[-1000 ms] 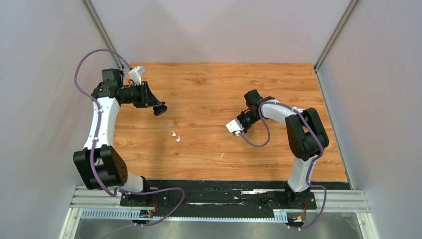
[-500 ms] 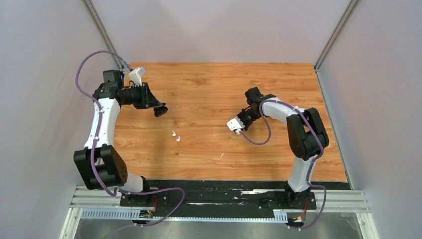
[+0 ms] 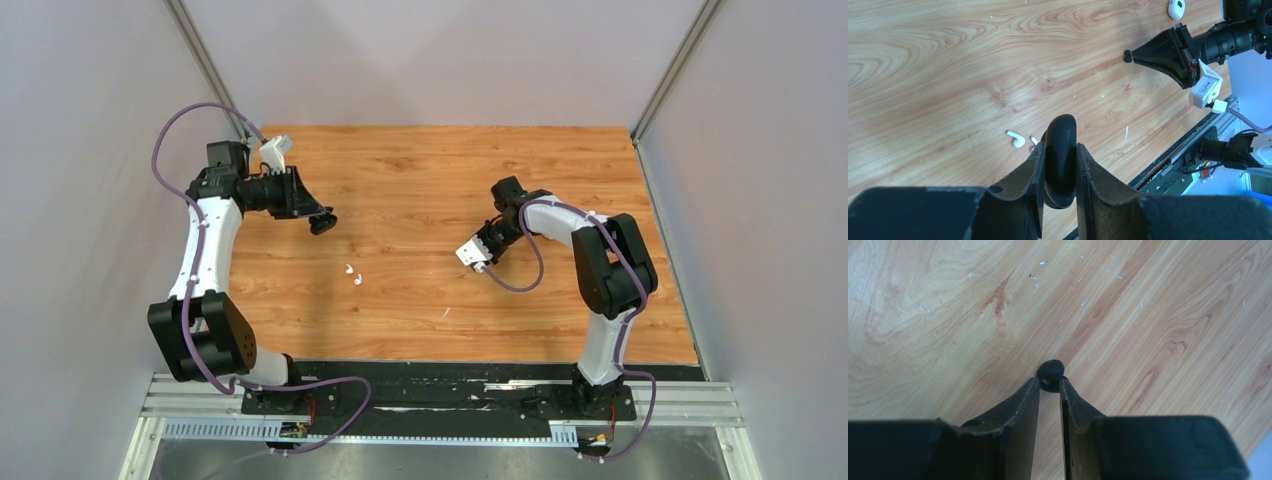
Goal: Insert the wireless bluetooth earbuds into the charging case
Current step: Pick up the earbud from the center of the board.
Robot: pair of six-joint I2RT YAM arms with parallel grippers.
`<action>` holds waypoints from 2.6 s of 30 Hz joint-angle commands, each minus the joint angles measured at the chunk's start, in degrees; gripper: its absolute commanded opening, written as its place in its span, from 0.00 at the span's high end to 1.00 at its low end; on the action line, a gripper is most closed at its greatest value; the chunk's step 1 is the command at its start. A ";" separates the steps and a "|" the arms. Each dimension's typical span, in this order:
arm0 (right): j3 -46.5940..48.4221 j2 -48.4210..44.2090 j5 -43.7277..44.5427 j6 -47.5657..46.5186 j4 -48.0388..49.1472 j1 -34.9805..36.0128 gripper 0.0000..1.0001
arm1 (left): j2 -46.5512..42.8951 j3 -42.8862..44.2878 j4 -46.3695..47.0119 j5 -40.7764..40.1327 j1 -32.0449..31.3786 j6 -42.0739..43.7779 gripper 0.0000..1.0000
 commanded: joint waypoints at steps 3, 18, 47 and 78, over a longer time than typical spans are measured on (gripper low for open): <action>1.71 1.09 -1.18 -3.12 -2.09 0.52 0.77 | -2.11 -0.31 1.36 1.00 0.34 -0.52 1.00; 5.06 5.06 1.49 -2.06 -3.47 0.83 0.73 | -1.49 0.01 1.26 0.96 0.37 -0.46 1.00; 25.35 12.96 5.86 33.68 -14.03 5.42 1.00 | -0.63 -0.27 2.12 1.75 0.34 -1.29 1.00; 46.65 1.18 10.13 48.14 -31.06 22.35 1.00 | 16.87 5.46 13.81 18.22 -24.65 -4.07 1.00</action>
